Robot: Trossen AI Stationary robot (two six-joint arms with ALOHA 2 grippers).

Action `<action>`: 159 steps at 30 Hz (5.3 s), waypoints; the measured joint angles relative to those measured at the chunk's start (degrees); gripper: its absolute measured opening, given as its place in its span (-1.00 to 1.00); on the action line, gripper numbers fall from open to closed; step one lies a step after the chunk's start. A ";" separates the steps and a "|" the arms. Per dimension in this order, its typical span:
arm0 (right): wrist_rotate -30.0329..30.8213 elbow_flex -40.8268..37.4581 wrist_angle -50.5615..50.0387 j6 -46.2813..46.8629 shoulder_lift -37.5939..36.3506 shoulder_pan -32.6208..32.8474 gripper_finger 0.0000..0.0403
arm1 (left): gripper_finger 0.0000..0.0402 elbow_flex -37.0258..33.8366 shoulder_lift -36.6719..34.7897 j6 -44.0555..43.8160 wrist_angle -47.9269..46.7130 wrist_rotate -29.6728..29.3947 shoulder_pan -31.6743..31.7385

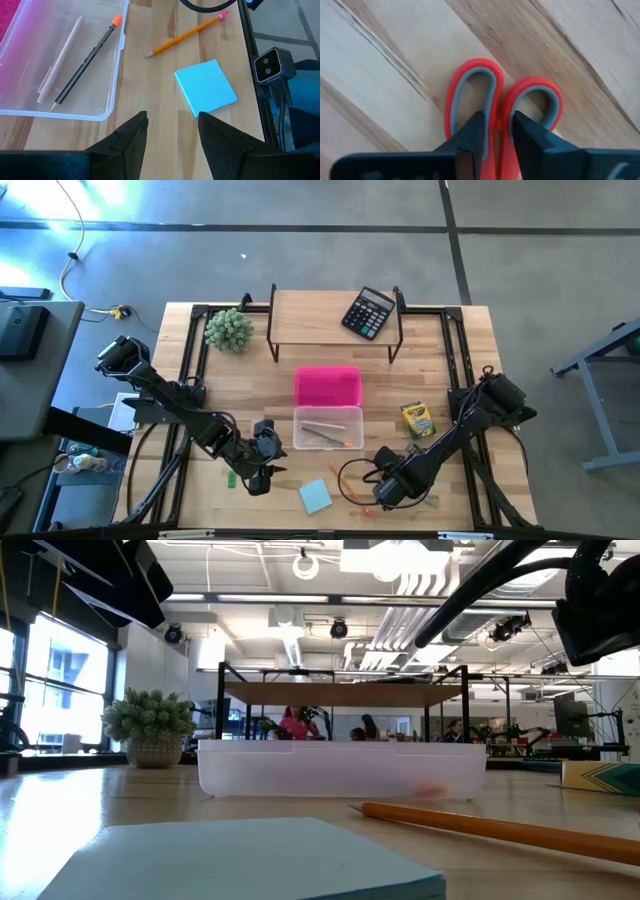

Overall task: Pack school essentials
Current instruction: Put the orange scissors into the supply box, then put the green eraser into the supply box

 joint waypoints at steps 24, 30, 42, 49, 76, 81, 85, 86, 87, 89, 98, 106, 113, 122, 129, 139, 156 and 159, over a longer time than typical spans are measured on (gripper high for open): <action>2.58 -0.42 2.14 -2.31 -2.14 0.33 -0.70 | -0.16 0.00 0.00 0.00 0.00 0.50 0.00; 2.82 -0.35 5.34 -3.78 -2.23 0.33 -0.70 | -0.16 0.00 0.00 -0.01 0.00 0.51 0.00; 6.26 3.33 8.97 -8.41 -2.25 0.22 -0.71 | -0.17 0.00 0.00 -0.02 -0.02 1.88 0.13; 8.65 8.91 5.61 -11.71 -2.29 -0.61 -0.71 | -0.16 0.00 0.00 -0.02 -0.02 2.41 0.13; 15.54 22.40 14.88 -55.37 -2.36 -22.54 -0.71 | -0.16 -0.02 0.00 -0.47 -5.64 3.83 0.11; 15.56 22.14 16.79 -58.00 -2.36 -25.35 -0.71 | -0.17 -0.02 0.00 -0.46 -5.64 4.81 0.09; 14.46 20.98 16.69 -57.86 -1.98 -26.46 -0.70 | -0.16 -0.02 0.00 -0.47 -5.64 4.92 0.09; 13.80 20.71 16.70 -57.79 -1.72 -26.51 -0.70 | -0.16 -0.02 0.00 -0.47 -5.63 5.00 0.09; 13.36 20.41 17.06 -57.66 -1.40 -26.51 -0.70 | -0.17 -0.02 0.00 -0.48 -5.63 5.05 0.09; 12.74 20.02 17.28 -57.48 -0.81 -26.45 -0.70 | -0.17 -0.02 0.00 -0.48 -5.63 5.49 0.09; 9.81 20.02 16.66 -57.90 1.95 -27.68 -0.70 | -0.17 -0.02 0.00 -0.48 -5.64 5.70 0.09; 7.52 20.02 15.62 -57.93 2.80 -28.28 -0.57 | -0.16 -0.02 0.00 -0.46 -5.62 6.71 0.11; 7.54 20.02 14.93 -57.88 2.78 -28.27 -0.16 | -0.16 -0.02 0.00 -0.48 -5.64 6.78 0.13; 8.35 20.02 13.73 -59.80 -1.75 -28.28 0.02 | -0.16 -0.02 0.00 -2.59 -5.74 12.29 0.20; 14.11 20.04 10.08 -64.23 -8.21 -28.35 -0.02 | -0.17 -0.02 0.00 -18.72 -9.83 12.23 -0.80; 15.78 20.04 6.49 -68.68 -10.93 -28.37 -0.02 | -0.16 -0.02 0.00 -48.66 -18.20 7.12 -7.80; 15.80 20.04 1.80 -68.67 -10.93 -28.37 -0.02 | -0.17 -0.02 0.56 -82.38 -30.50 3.41 -19.61; 15.80 20.04 1.63 -68.39 -10.93 -28.37 -0.02 | -0.17 -0.02 2.07 -83.94 -30.50 4.01 -19.57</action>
